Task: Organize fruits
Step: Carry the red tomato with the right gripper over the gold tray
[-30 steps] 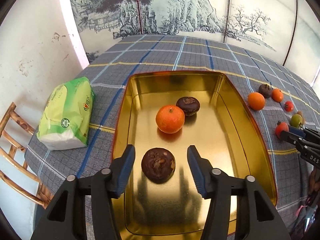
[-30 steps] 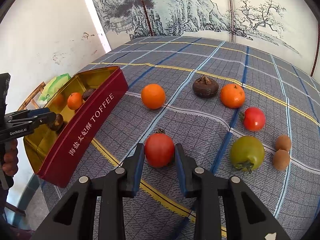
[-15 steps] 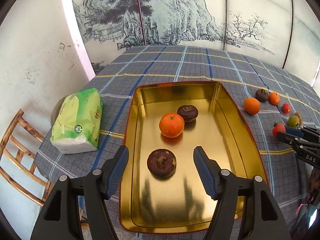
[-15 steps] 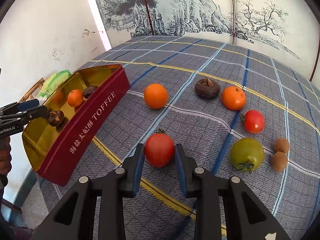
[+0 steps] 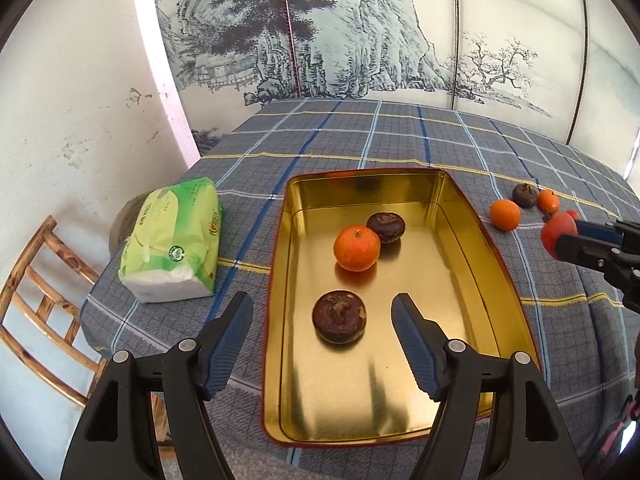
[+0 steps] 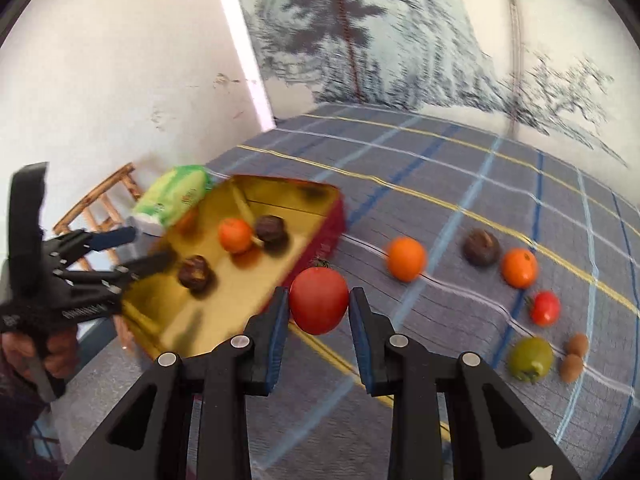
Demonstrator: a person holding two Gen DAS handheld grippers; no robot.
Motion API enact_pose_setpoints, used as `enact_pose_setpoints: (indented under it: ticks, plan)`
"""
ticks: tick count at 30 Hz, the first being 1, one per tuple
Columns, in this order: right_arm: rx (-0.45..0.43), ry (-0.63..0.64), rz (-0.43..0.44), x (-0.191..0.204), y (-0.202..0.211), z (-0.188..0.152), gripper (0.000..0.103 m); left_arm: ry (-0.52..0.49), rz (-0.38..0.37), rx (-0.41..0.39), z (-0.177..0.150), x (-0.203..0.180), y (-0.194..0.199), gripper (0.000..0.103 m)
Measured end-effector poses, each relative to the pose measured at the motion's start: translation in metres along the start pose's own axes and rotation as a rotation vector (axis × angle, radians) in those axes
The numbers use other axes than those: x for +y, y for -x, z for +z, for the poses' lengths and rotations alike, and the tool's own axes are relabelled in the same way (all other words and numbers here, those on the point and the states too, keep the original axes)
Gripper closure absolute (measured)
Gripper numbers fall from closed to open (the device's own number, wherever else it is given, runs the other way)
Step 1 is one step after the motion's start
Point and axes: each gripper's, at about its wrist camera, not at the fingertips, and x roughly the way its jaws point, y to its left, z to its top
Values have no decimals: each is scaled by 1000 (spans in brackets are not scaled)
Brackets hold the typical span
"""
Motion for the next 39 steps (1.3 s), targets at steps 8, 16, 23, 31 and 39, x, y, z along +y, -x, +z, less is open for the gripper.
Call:
enact_pose_setpoints:
  ticks: [8, 16, 23, 31, 39]
  plan:
    - [46, 56, 74, 40, -26, 15, 75, 12, 18, -4, -7, 11, 2, 28]
    - [126, 61, 98, 56, -66, 12, 75, 9, 27, -3, -12, 15, 0, 28]
    - [165, 72, 93, 65, -88, 11, 75, 19, 23, 7, -15, 21, -5, 27]
    - [166, 62, 90, 66, -98, 16, 74, 32, 26, 18, -19, 27, -7, 26]
    - [92, 25, 114, 56, -75, 19, 73, 29, 30, 27, -20, 25, -6, 26]
